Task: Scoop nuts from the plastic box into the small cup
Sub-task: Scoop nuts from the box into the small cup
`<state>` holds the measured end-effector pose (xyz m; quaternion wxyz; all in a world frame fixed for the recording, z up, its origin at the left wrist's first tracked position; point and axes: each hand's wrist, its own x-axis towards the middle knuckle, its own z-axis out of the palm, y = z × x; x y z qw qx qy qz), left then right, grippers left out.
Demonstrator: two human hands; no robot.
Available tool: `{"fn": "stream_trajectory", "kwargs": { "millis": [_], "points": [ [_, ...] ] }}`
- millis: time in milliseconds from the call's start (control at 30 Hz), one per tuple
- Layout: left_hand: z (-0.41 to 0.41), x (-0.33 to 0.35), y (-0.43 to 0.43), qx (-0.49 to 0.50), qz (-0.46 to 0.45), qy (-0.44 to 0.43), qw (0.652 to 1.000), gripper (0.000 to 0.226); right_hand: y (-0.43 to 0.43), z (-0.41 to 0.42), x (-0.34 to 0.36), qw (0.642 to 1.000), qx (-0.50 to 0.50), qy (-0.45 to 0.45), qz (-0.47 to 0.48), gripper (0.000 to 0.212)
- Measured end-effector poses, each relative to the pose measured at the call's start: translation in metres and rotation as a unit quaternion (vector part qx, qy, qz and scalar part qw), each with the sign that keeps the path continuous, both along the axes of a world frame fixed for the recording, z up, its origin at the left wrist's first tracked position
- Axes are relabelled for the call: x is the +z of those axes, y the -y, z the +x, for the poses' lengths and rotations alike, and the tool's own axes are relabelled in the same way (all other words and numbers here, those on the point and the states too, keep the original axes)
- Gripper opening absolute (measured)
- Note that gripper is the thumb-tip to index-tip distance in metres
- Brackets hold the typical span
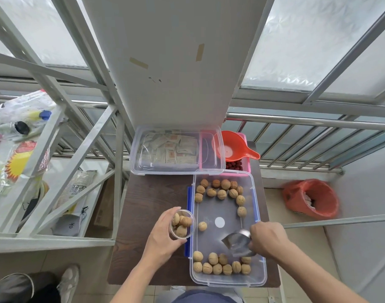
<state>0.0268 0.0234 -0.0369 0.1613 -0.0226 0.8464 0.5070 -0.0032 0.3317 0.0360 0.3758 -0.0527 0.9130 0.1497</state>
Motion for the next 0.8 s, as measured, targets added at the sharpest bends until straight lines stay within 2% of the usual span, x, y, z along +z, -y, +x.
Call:
{"fn": "stream_trajectory", "kwargs": {
  "millis": [167, 367, 533, 800],
  "points": [
    [0.003, 0.0, 0.0, 0.008, -0.003, 0.008, 1.0, 0.094, 0.011, 0.006, -0.027, 0.999, 0.025, 0.046, -0.015, 0.036],
    [0.005, -0.001, -0.002, 0.01, -0.004, 0.014, 1.0, 0.094, 0.027, 0.021, -0.053, 0.986, -0.083, 0.081, -0.117, 0.052],
    [0.005, -0.002, -0.001, 0.023, -0.007, 0.015, 1.0, 0.095, 0.032, 0.034, -0.061, 0.958, -0.179, 0.115, -0.193, 0.033],
    [0.009, -0.006, 0.003, 0.028, -0.003, 0.02, 0.999, 0.095, 0.024, 0.027, -0.057, 0.935, -0.226, 0.131, -0.24, 0.034]
  ]
}}
